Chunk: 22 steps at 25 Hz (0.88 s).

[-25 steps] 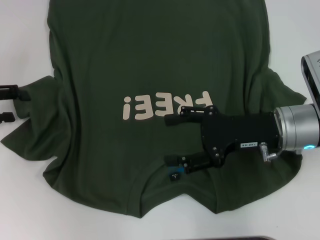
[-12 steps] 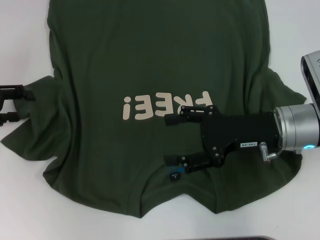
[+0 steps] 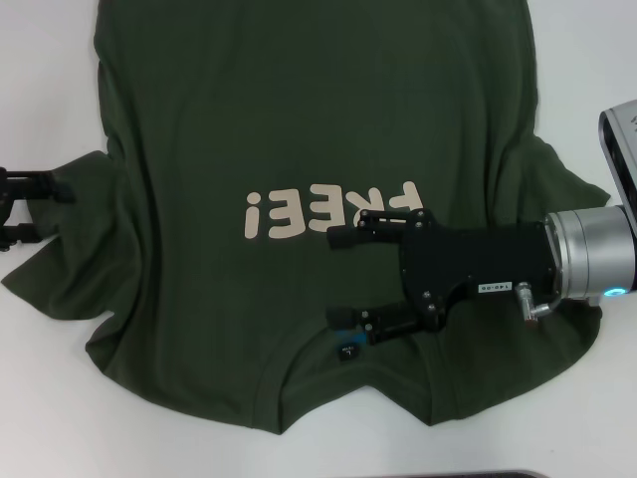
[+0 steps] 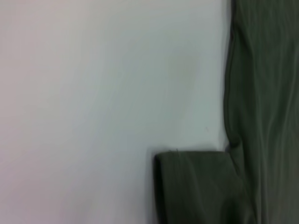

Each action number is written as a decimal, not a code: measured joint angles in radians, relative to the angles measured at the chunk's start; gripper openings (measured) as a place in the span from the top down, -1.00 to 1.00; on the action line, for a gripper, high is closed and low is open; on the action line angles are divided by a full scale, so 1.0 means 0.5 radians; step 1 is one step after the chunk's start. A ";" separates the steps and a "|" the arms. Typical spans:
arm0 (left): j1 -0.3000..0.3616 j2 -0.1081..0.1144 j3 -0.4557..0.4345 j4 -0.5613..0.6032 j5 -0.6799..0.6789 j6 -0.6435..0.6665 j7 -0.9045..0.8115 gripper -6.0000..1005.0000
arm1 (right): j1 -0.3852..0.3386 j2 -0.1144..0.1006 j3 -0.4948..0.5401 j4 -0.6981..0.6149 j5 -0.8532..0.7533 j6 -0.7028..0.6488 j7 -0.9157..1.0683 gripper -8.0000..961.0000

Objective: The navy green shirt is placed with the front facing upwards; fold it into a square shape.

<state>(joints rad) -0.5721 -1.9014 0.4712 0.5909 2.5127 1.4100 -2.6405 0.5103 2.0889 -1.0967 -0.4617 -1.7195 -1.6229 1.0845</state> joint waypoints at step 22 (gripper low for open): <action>-0.040 -0.008 0.115 -0.047 0.000 -0.036 0.006 -0.46 | -0.012 -0.003 0.004 0.000 0.000 -0.010 0.000 -0.90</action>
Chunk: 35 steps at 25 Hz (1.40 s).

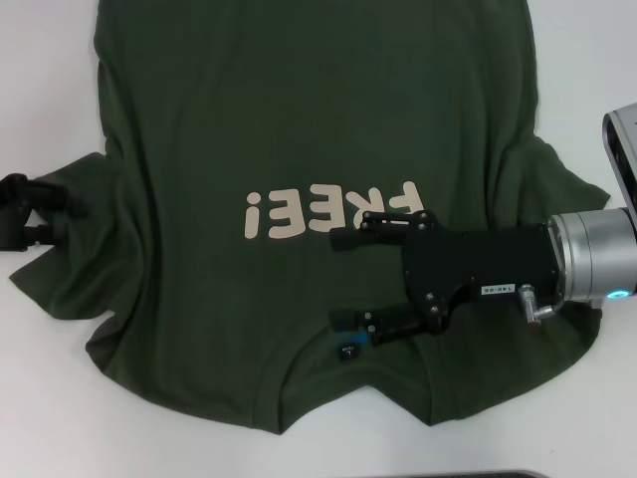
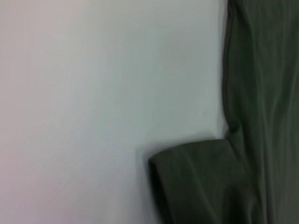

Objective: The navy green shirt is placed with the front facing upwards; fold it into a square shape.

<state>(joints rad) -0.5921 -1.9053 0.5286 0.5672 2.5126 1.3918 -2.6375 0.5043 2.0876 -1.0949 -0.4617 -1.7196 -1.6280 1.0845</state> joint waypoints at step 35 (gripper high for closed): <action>0.002 -0.003 0.103 0.216 -0.015 0.181 0.068 0.85 | 0.013 0.000 0.039 -0.006 0.003 -0.007 0.000 -0.89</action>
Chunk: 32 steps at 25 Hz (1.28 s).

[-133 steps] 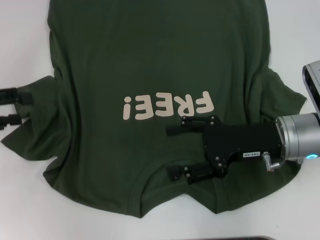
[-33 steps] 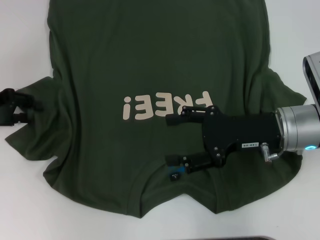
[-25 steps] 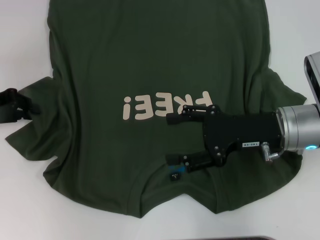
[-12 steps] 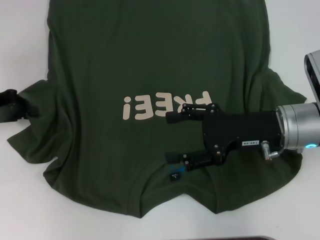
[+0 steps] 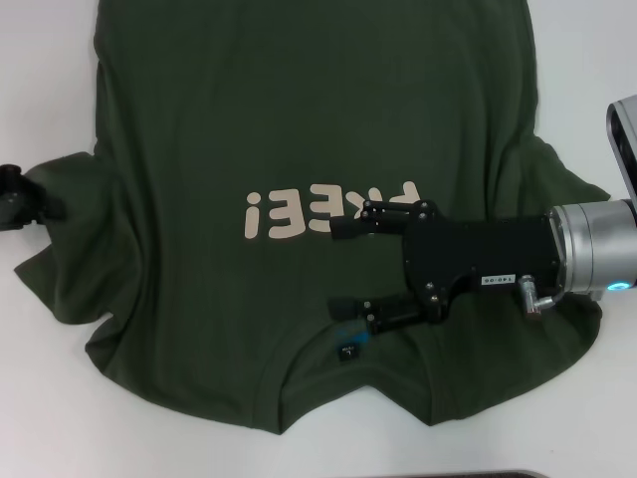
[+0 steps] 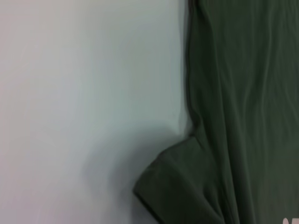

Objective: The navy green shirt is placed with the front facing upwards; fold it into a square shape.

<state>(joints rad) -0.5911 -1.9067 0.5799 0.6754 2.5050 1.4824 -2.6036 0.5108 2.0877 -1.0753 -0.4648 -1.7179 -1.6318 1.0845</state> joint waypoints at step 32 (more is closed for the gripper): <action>0.057 0.016 -0.157 0.209 0.092 -0.113 -0.102 0.76 | 0.006 0.003 0.006 -0.022 0.006 0.001 0.000 -0.88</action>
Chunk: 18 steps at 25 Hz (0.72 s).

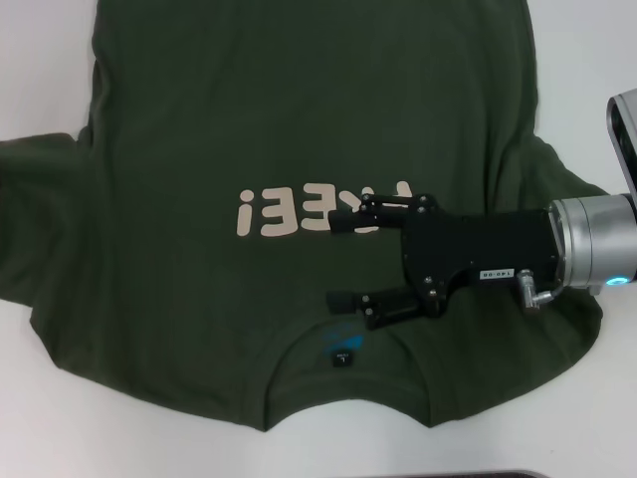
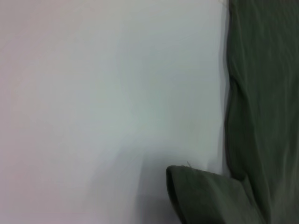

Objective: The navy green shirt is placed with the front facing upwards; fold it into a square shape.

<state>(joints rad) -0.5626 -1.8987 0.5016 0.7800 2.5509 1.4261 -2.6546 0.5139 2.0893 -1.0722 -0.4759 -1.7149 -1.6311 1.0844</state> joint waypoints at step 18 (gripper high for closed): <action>-0.035 -0.002 -0.006 -0.008 -0.238 0.282 0.015 0.69 | 0.002 0.003 0.018 0.009 0.000 0.017 -0.003 -0.88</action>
<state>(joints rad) -0.5800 -1.8998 0.4984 0.7761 2.4317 1.5671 -2.6470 0.5150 2.0907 -1.0630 -0.4713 -1.7149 -1.6227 1.0827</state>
